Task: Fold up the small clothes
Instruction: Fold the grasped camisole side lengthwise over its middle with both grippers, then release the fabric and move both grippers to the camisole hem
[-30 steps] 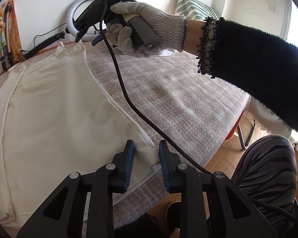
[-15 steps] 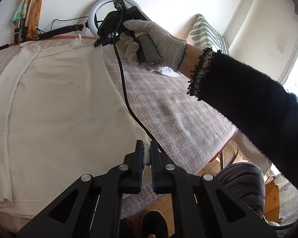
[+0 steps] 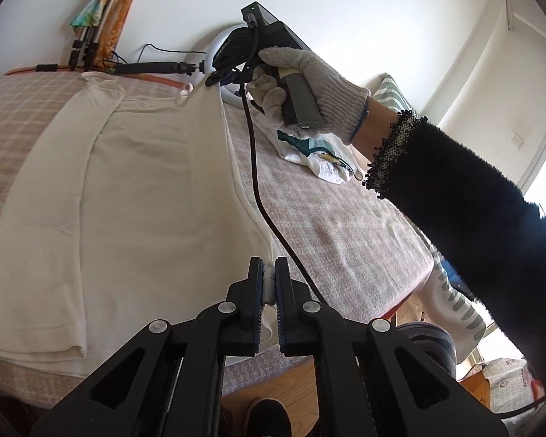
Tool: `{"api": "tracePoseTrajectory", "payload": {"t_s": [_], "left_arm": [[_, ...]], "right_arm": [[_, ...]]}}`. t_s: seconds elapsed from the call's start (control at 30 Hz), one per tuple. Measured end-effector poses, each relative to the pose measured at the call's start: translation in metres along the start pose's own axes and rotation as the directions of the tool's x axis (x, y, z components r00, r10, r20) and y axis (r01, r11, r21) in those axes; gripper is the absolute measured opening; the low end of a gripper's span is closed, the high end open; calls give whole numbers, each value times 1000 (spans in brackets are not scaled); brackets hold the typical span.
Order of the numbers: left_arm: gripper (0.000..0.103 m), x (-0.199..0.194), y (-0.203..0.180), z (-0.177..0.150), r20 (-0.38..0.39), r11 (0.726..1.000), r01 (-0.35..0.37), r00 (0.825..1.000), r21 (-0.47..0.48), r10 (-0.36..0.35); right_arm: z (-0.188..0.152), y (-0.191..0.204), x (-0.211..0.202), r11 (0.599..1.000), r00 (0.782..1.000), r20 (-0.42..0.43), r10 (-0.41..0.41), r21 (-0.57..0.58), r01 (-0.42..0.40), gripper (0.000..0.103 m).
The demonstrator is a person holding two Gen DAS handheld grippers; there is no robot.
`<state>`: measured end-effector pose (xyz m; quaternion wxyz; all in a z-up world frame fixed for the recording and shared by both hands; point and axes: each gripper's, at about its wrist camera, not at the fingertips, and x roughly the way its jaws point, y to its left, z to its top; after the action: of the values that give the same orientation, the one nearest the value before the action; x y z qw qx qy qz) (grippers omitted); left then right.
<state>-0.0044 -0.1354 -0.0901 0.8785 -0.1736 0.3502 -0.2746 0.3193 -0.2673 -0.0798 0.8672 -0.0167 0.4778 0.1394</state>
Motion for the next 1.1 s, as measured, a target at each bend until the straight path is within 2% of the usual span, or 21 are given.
{"api": "tracePoseTrajectory", "payload": {"t_s": [0.17, 0.43, 0.7, 0.77, 0.8, 0.83, 0.87, 1.0, 1.1], "left_arm": [[5, -14, 21, -4, 22, 998, -35, 999, -45, 36], [5, -22, 54, -8, 21, 990, -98, 995, -105, 101], [5, -25, 71, -14, 5, 982, -139, 990, -130, 141], [5, -24, 71, -16, -7, 981, -148, 989, -126, 148], [5, -24, 70, -18, -14, 982, -149, 989, -120, 148], [5, -23, 69, -18, -21, 982, -150, 989, -112, 148], [5, -24, 69, -19, -25, 982, -158, 987, -107, 156], [6, -34, 71, -17, -28, 980, -165, 986, -115, 163], [9, -52, 70, -12, -23, 981, -156, 988, -119, 154]], "right_arm": [[8, 32, 10, 999, 1000, -8, -18, -31, 18, 3], [12, 85, 48, 995, 998, -48, -35, -92, 31, 3], [10, 106, 80, 994, 995, -91, -40, -109, 30, 3], [9, 107, 83, 995, 995, -99, -14, -103, 4, 10], [9, 106, 81, 995, 996, -94, -8, -96, -1, 15], [9, 105, 77, 996, 996, -84, 9, -86, -16, 28], [8, 102, 70, 996, 997, -67, 34, -76, -39, 33], [-3, 82, 26, 995, 995, -3, 99, -33, -99, 32], [-31, 60, -13, 993, 992, 30, 120, 1, -120, 33]]}}
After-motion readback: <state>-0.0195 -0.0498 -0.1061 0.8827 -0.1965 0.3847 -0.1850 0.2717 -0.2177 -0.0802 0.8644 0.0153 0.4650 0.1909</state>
